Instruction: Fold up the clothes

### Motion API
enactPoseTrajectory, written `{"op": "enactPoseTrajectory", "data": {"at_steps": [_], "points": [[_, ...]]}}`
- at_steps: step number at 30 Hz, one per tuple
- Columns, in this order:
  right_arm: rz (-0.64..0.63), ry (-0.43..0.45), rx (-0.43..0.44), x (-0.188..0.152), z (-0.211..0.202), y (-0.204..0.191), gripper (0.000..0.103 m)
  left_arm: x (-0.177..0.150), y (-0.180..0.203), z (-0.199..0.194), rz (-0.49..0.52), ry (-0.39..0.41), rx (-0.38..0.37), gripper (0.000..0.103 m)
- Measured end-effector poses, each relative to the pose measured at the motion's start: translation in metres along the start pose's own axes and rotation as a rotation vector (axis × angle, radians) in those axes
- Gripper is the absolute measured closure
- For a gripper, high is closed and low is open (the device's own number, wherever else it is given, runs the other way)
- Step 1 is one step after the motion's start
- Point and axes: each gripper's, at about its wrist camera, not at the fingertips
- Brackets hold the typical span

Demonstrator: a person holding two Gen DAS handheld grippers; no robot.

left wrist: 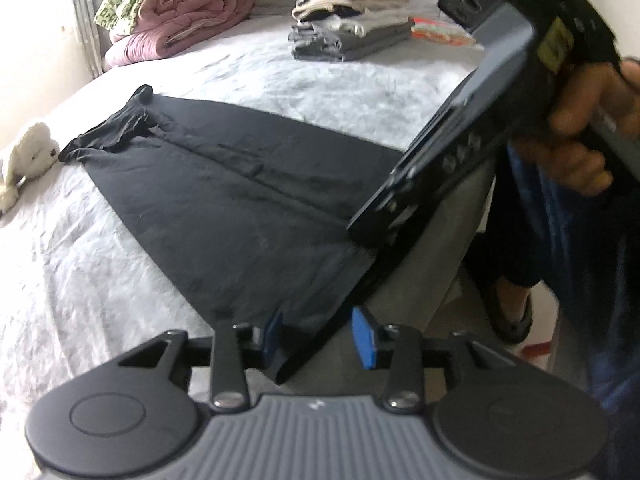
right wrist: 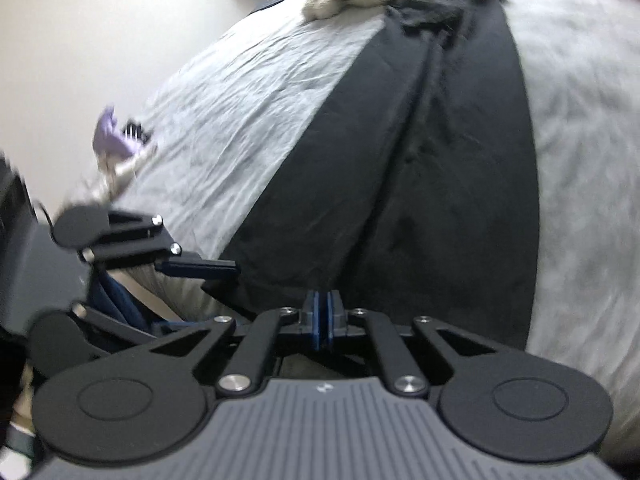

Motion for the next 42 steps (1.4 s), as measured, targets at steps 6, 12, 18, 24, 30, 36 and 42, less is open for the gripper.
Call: {"op": "enactPoseTrajectory", "data": {"at_steps": [6,12,18,24,30,36,42], "points": [[-0.004,-0.007,0.01,-0.001,-0.005,-0.001,0.086,0.001,-0.003,0.004,-0.015,-0.013,0.009,0.067],[-0.092,-0.004,-0.028,-0.003,0.002,-0.024,0.086,0.001,-0.002,0.007,-0.007,-0.017,0.01,0.068],[-0.153,-0.002,-0.132,-0.009,0.013,-0.025,0.103,0.0,0.0,0.005,0.001,-0.016,0.002,0.068],[-0.117,0.015,-0.088,-0.01,0.003,-0.014,0.102,-0.003,-0.009,-0.005,-0.045,0.014,-0.015,0.069],[-0.033,0.093,0.018,-0.001,-0.029,-0.008,0.084,-0.008,-0.03,-0.039,-0.178,0.124,-0.02,0.068],[0.092,0.184,-0.09,0.013,-0.055,0.033,0.076,-0.023,-0.063,-0.028,-0.496,0.042,0.046,0.069],[0.174,0.206,-0.141,0.002,-0.059,0.062,0.074,-0.027,-0.054,-0.004,-0.591,-0.033,0.139,0.074]]}}
Point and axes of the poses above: each gripper's, at about its wrist camera, not at the fingertips, and z roughly the way its jaws point, y to its right, x to its top, and after that the axes turned 13 degrees about z, right-handed
